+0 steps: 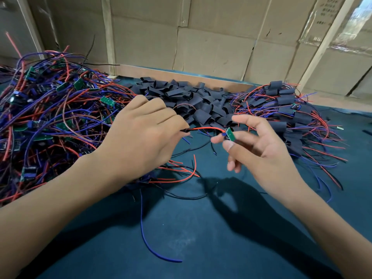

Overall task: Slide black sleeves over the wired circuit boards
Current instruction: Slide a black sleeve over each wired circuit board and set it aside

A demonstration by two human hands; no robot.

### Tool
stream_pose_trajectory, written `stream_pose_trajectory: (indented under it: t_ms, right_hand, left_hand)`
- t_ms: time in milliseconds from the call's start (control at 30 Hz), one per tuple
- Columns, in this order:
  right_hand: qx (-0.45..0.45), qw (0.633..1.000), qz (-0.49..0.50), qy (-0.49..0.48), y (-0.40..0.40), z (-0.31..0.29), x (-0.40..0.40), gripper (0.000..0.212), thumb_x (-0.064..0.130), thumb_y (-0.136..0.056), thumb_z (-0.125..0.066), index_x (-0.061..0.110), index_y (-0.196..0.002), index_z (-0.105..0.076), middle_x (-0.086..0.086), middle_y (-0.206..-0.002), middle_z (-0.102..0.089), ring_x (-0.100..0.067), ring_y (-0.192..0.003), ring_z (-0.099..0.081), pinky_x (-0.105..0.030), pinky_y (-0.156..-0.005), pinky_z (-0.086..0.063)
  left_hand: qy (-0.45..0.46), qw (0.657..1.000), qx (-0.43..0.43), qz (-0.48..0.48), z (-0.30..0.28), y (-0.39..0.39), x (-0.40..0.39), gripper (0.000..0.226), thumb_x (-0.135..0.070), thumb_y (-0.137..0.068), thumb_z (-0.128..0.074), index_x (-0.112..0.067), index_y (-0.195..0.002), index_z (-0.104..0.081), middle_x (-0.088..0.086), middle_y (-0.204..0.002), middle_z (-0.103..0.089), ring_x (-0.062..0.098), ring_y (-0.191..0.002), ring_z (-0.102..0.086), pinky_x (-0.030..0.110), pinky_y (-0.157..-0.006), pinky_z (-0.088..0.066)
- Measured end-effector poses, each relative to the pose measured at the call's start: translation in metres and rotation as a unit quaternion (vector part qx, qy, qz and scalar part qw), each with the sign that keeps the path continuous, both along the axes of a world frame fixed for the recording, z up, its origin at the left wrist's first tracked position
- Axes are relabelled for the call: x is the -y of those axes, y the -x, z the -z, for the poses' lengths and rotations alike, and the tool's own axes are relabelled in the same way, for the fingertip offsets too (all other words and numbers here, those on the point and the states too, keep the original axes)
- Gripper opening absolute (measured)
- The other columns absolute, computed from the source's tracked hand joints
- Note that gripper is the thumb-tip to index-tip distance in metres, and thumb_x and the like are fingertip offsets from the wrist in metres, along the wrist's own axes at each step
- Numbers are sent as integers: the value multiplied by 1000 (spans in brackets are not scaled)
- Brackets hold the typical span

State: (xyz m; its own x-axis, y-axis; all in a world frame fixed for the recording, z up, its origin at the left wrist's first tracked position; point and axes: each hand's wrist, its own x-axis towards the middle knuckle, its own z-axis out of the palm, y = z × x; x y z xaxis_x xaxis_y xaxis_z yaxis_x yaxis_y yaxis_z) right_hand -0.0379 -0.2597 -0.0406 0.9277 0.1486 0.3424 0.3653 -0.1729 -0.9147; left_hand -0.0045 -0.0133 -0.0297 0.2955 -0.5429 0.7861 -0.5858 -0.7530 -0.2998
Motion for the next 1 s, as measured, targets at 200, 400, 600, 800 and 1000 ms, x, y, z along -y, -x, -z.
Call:
stream_pose_trajectory:
  t_ms: [200,400,600,800,1000]
  right_hand:
    - [73,992,98,20,-1,-1,4,17,38,-77,-78,22,-77,-72,5,-60,-57,-5,-52,-40,-12,-52,-34]
    - [89,988,13,122,9,0,-9,14,31,-88,-76,17,-88,-76,-3,-73,-62,-13,-62,-46,-26,-59,-35]
    - [74,989,-10,126,14,-8,-7,31,37,-94,-55,17,-94,-79,6,-71,-51,-8,-64,-43,-22,-62,-31]
    - [86,989,18,117,13,-9,-8,23,30,-92,-65,16,-77,-74,9,-63,-50,-6,-55,-36,-17,-54,-29]
    - [134,975,43,170,12,-4,-7,18,28,-92,-71,17,-79,-73,11,-68,-51,-4,-61,-44,-15,-61,-34]
  left_hand:
    - [24,1000,-11,-4,2,-3,-1,27,-34,-99,-64,-9,-104,-73,7,-90,-71,33,-81,-64,44,-71,-50]
    - [-35,999,11,20,5,3,10,28,-35,-100,-62,-11,-110,-71,5,-100,-70,33,-86,-64,44,-71,-48]
    - [-29,999,6,33,2,5,12,32,-37,-103,-57,-11,-114,-71,5,-103,-70,33,-86,-64,45,-70,-49]
    - [-55,997,-15,52,3,6,12,31,-34,-105,-53,-10,-118,-69,4,-111,-69,33,-90,-64,46,-71,-49]
    - [-75,994,-30,72,5,9,14,28,-29,-105,-54,-9,-117,-69,6,-106,-66,33,-87,-62,47,-70,-48]
